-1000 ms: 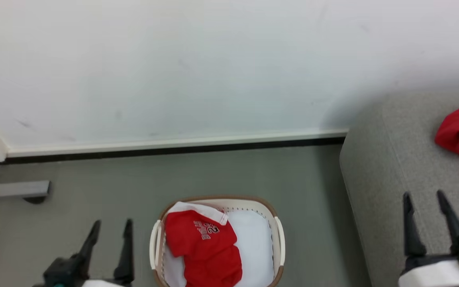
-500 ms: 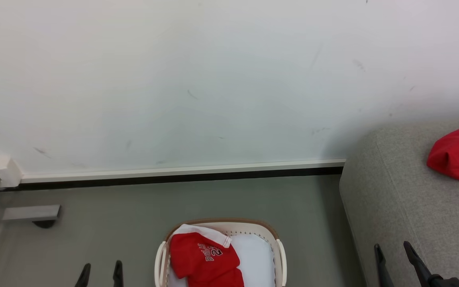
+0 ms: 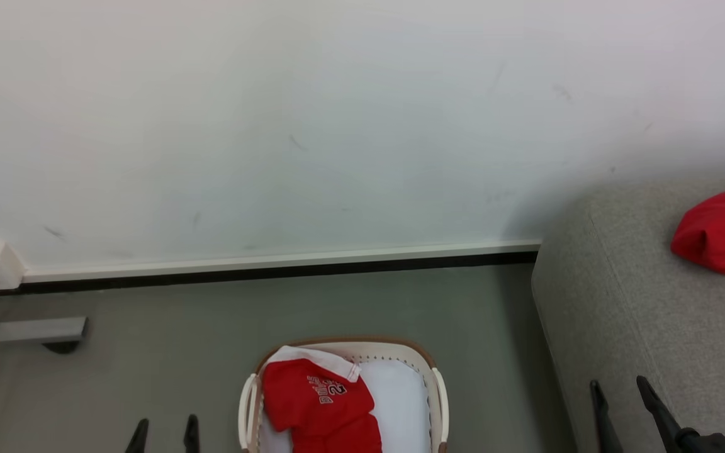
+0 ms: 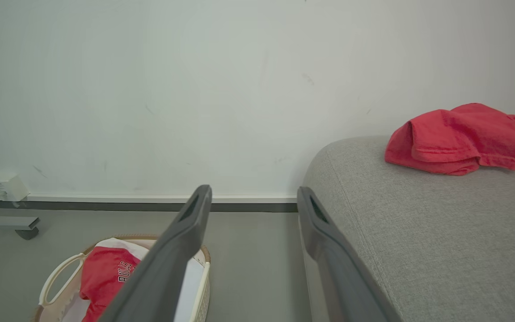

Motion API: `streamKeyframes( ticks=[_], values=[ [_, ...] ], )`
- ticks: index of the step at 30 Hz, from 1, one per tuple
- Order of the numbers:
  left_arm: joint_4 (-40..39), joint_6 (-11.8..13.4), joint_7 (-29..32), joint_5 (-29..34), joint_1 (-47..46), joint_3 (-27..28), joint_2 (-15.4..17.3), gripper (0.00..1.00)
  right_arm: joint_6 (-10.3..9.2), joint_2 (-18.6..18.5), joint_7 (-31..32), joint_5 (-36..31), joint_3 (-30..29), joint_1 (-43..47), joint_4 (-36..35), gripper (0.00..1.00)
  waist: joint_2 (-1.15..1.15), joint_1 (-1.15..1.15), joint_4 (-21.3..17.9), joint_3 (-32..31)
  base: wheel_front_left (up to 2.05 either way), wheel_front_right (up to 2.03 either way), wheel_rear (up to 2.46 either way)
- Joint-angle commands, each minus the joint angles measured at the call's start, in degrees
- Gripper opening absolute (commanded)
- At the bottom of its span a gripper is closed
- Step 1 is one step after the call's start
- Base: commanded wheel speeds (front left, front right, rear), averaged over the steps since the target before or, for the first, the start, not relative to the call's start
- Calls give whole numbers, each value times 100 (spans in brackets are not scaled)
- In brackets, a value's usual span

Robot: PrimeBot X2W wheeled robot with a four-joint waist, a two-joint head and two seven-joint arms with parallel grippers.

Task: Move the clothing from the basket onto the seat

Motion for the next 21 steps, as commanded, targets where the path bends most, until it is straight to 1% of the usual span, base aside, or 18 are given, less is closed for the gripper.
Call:
streamKeyframes(
  ticks=[1, 3, 5, 9, 11, 17, 20, 21],
  values=[
    [45, -47, -2, 92, -127, -46, -6, 100, -14, -15, 5, 6, -24, -91, -69, 100, -1, 0, -56, 128, 0, 0, 0],
    [146, -86, -3, 141, -256, -135, -15, 100, -14, -14, 5, -3, -44, -154, -137, 100, -1, 0, -89, 262, 0, 0, 0],
    [305, -126, -2, 177, -498, -280, -17, 100, -14, -14, 5, -15, -82, -255, -243, 100, -1, 0, -114, 553, 0, 0, 0],
    [864, -180, -2, 342, -1239, -618, -19, 100, -14, -13, 5, 27, -131, -592, -507, 100, -1, 0, -156, 1325, 0, 0, 0],
    [1185, -162, 13, 483, -1744, -792, -13, 100, -14, -14, 5, 68, -161, -802, -655, 100, -1, 0, -169, 1749, 0, 0, 0],
    [2265, -195, 467, 908, -3216, -1269, -11, 100, -14, -11, 5, 166, -109, -1425, -1067, 100, -1, 0, -250, 2944, 0, 0, 0],
    [2821, -136, 750, 1069, -3795, -1467, -15, 100, -14, -11, 5, 214, -41, -1683, -1239, 100, -1, 0, -340, 3415, 0, 0, 0],
    [3008, -75, 855, 1122, -3969, -1502, -13, 100, -14, -14, 5, 229, -10, -1752, -1294, 100, -1, 0, -377, 3548, 0, 0, 0]
  ],
)
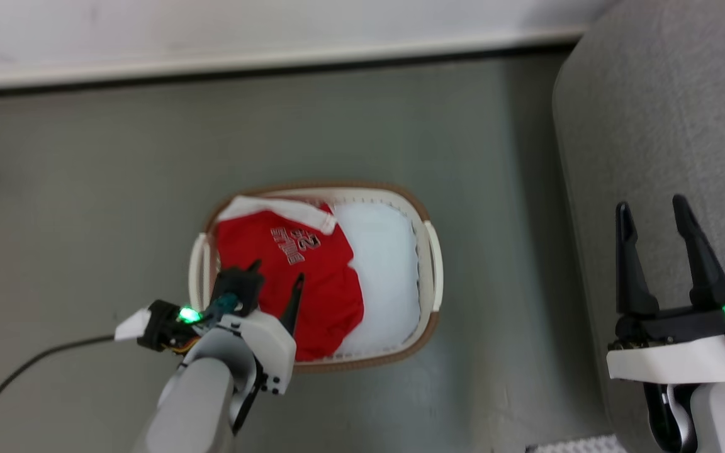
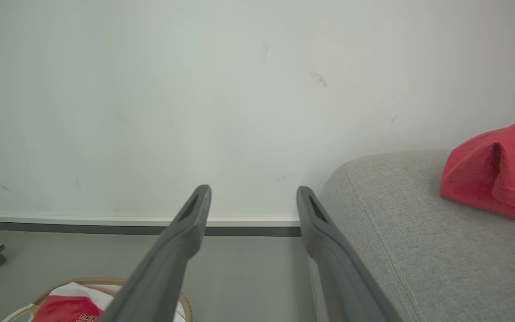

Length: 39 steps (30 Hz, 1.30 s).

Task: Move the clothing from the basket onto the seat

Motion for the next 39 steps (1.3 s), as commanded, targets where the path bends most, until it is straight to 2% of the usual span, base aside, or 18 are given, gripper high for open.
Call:
streamKeyframes(
  ticks=[1, 3, 6, 9, 18, 29, 31, 32, 39],
  values=[
    [354, 134, 156, 106, -343, -44, 37, 100, -14, -8, 5, 70, 43, -188, -112, 100, 0, -3, -204, 941, 0, 0, 0],
    [531, 225, 244, 115, -482, -30, 36, 100, -14, -8, 5, 109, 71, -224, -151, 100, 0, -3, -237, 1049, 0, 0, 0],
    [1101, 631, 524, 218, -863, 30, 62, 100, -14, -8, 5, 205, 116, -310, -276, 100, 0, -3, -320, 1307, 0, 0, 0],
    [1556, 896, 699, 209, -1191, 113, 101, 100, -14, -8, 5, 306, 141, -367, -378, 100, 0, -3, -397, 1526, 0, 0, 0],
    [2352, 1612, 705, 304, -1985, 158, 310, 100, -14, -7, 5, 370, 185, -453, -463, 100, 0, -3, -461, 1908, 0, 0, 0],
    [2914, 1673, 510, 157, -2505, 118, 405, 100, -14, -7, 5, 494, 365, -523, -486, 100, 0, -3, -596, 2119, 0, 0, 0],
    [3003, 1645, 448, 141, -2591, 101, 445, 10, -14, -8, 5, 500, 382, -533, -494, 100, 0, -3, -638, 2190, 0, 0, 0],
    [3048, 1618, 430, 142, -2621, 81, 465, 0, -14, -8, 5, 504, 388, -538, -494, 100, 0, -3, -659, 2220, 0, 0, 0],
    [3227, 1434, 9, 27, -2726, 89, 496, 0, -15, -8, 5, 525, 350, -574, -389, 100, 0, -3, -687, 2185, 0, 0, 0]
  ],
)
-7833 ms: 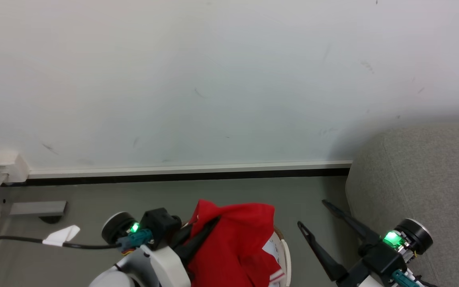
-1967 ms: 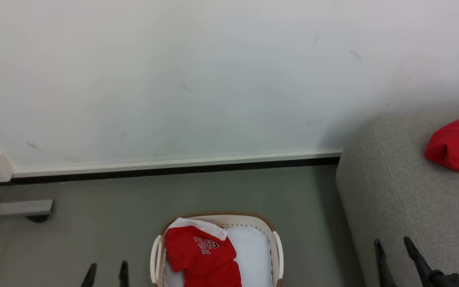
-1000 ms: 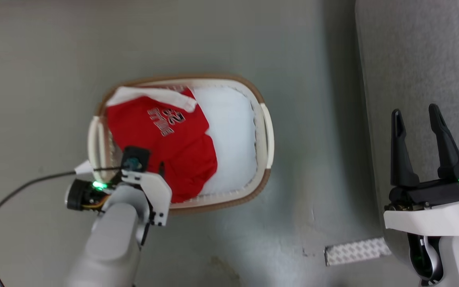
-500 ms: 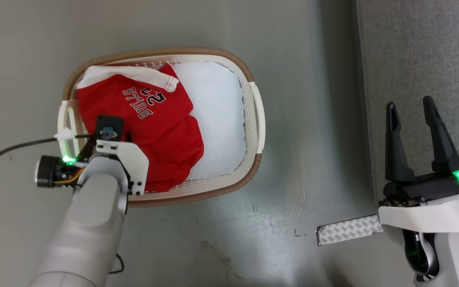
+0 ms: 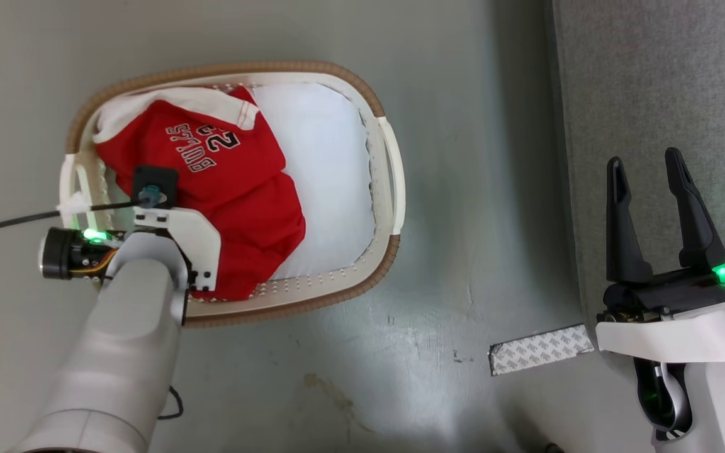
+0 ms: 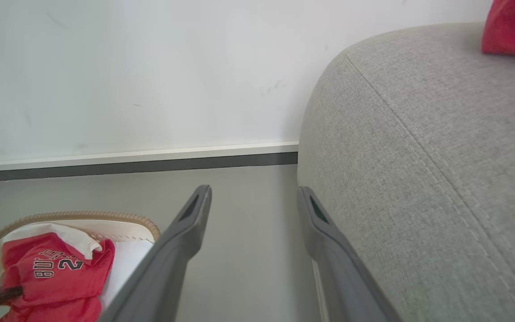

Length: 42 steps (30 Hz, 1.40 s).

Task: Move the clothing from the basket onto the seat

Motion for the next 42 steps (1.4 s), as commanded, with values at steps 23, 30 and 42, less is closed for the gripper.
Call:
streamKeyframes(
  ticks=[23, 30, 42],
  values=[
    [-1792, -776, -833, -1080, 2195, 31, -436, 0, -15, -11, 5, -189, -184, 1109, 947, 100, 0, -1, 598, -3447, 0, 0, 0],
    [-3446, -718, -721, -1337, 3277, -173, -441, 0, -15, -9, 5, -265, 124, 1497, 1055, 100, 0, -1, 598, -4286, 0, 0, 0],
    [-7173, -730, 825, -1407, 4856, -643, -228, 0, -15, -485, 5, -803, 2099, 1225, 1083, 100, 0, -1, 638, -4829, 0, 0, 0]
  ],
)
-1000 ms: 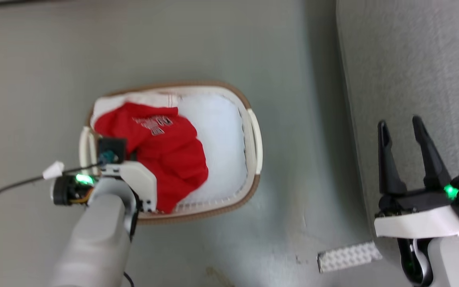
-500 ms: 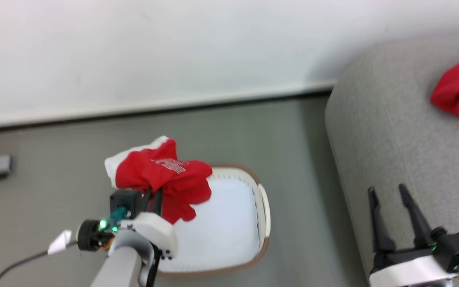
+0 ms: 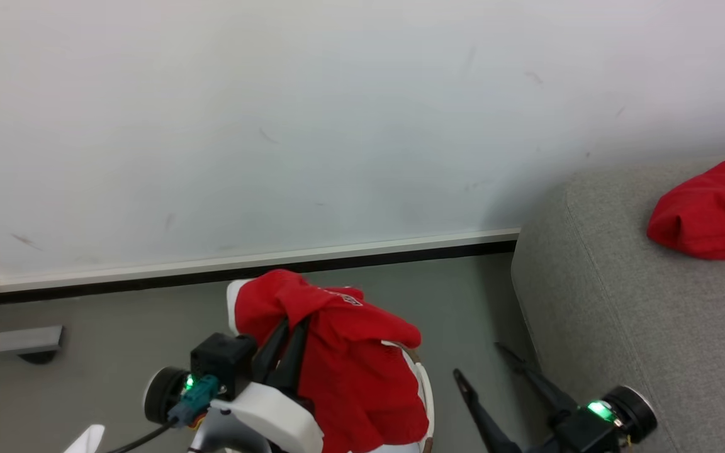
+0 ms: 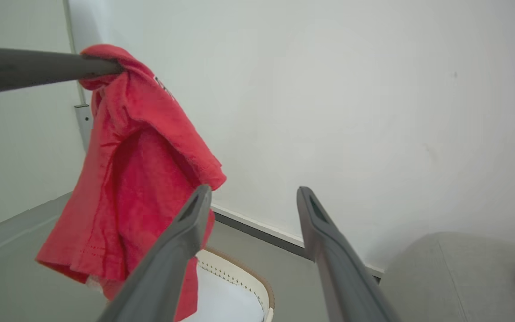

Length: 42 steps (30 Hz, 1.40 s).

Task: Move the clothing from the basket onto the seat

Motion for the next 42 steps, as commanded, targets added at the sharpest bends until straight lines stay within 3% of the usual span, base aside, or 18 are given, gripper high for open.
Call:
streamKeyframes(
  ticks=[1, 4, 12, 26, 27, 28, 35, 37, 38, 39, 42],
  values=[
    [-197, -18, 87, -8, 99, -23, 60, 0, -15, -98, 5, 8, 129, -141, -41, 100, 0, 2, 16, -24, 0, 0, 0],
    [-901, -60, 451, -33, 329, -144, 155, 0, -15, -474, 5, 93, 845, -473, -155, 100, 0, 2, 31, -72, 0, 0, 0],
    [-1315, -188, 781, -82, 471, -402, 233, 0, -15, -850, 37, 363, 1789, -1203, -206, 100, 0, 2, 48, -112, 0, 0, 0],
    [-1248, -581, 953, -329, 402, -1083, 107, 0, -15, -561, 88, 928, 2560, -1939, 624, 100, 0, 2, 153, -139, 0, 0, 0],
    [-1244, -585, 957, -347, 398, -1112, 101, 0, -15, -521, 75, 1014, 2549, -1973, 706, 54, 0, 2, 168, -143, 0, 0, 0],
    [-1236, -590, 957, -355, 388, -1138, 91, 0, -15, -485, 69, 1118, 2532, -1978, 774, 0, 0, 2, 185, -148, 0, 0, 0],
    [-1072, -499, 803, -335, 342, -1068, 120, 0, -15, -418, 59, 1437, 2361, -1906, 1113, 0, 0, 2, 218, -167, 0, 0, 0],
    [-1000, -480, 734, -304, 332, -1038, 148, 35, -15, -434, 49, 1463, 2256, -1871, 1137, 0, 0, 2, 195, -166, 0, 0, 0],
    [-962, -471, 678, -300, 325, -1023, 148, 60, -15, -446, 51, 1456, 2191, -1859, 1137, 0, 0, 2, 177, -165, 0, 0, 0],
    [-914, -451, 645, -298, 322, -1001, 151, 99, -15, -462, 48, 1435, 2123, -1853, 1125, 0, 0, 2, 151, -164, 0, 0, 0],
    [-778, -396, 543, -289, 310, -963, 145, 100, -16, -501, 22, 1376, 1928, -1837, 1029, 0, 0, 2, 50, -149, 0, 0, 0]
  ],
)
